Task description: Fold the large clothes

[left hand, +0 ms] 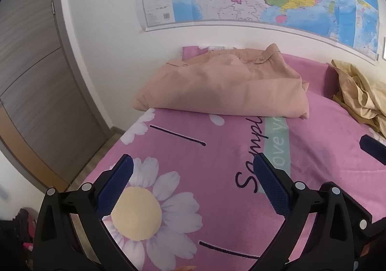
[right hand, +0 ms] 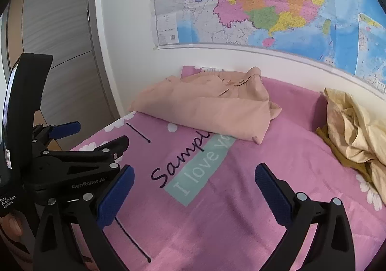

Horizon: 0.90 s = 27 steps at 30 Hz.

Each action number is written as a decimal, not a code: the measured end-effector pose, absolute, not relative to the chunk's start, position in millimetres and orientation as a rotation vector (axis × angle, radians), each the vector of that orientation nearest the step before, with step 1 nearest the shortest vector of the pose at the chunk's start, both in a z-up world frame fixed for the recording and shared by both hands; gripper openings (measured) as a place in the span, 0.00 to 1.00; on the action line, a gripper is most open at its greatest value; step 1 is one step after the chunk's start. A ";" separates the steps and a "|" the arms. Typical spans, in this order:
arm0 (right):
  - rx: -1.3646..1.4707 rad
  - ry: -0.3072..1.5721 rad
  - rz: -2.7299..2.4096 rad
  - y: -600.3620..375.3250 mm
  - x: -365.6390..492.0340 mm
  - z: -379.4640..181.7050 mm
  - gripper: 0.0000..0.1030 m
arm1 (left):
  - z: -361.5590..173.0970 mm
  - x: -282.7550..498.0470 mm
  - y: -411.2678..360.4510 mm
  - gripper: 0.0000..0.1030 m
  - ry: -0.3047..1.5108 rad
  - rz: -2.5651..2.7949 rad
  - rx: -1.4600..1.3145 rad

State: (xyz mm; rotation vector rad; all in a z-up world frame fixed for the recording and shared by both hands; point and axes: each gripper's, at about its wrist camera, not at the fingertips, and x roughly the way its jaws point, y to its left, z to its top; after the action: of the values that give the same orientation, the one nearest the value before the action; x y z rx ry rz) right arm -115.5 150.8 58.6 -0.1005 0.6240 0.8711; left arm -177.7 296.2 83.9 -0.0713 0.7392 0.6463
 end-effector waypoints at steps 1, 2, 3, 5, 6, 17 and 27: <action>-0.093 0.626 0.872 150.0 -115.6 58.4 0.95 | 84.2 -178.7 296.1 0.95 0.738 0.647 -0.074; -0.088 0.626 0.871 149.7 -116.5 58.4 0.95 | 84.5 -179.4 295.6 0.95 0.737 0.649 -0.073; -0.086 0.626 0.873 149.5 -117.1 58.5 0.95 | 84.8 -179.6 295.4 0.95 0.736 0.652 -0.072; -0.084 0.623 0.872 149.4 -117.8 59.2 0.95 | 85.6 -180.2 294.5 0.95 0.731 0.658 -0.066; -0.083 0.620 0.876 149.4 -118.4 59.5 0.95 | 85.9 -180.6 294.2 0.95 0.730 0.660 -0.065; -0.073 0.632 0.881 151.0 -118.8 56.1 0.95 | 86.7 -181.7 293.6 0.95 0.729 0.683 -0.061; -0.061 0.640 0.872 149.0 -115.6 54.9 0.95 | 85.8 -178.6 293.6 0.95 0.716 0.665 -0.052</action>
State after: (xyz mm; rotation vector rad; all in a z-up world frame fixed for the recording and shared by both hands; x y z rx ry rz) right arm -115.6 149.0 54.9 -0.0605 0.6401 0.8716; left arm -178.6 293.6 85.8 -0.0519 0.7163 0.6645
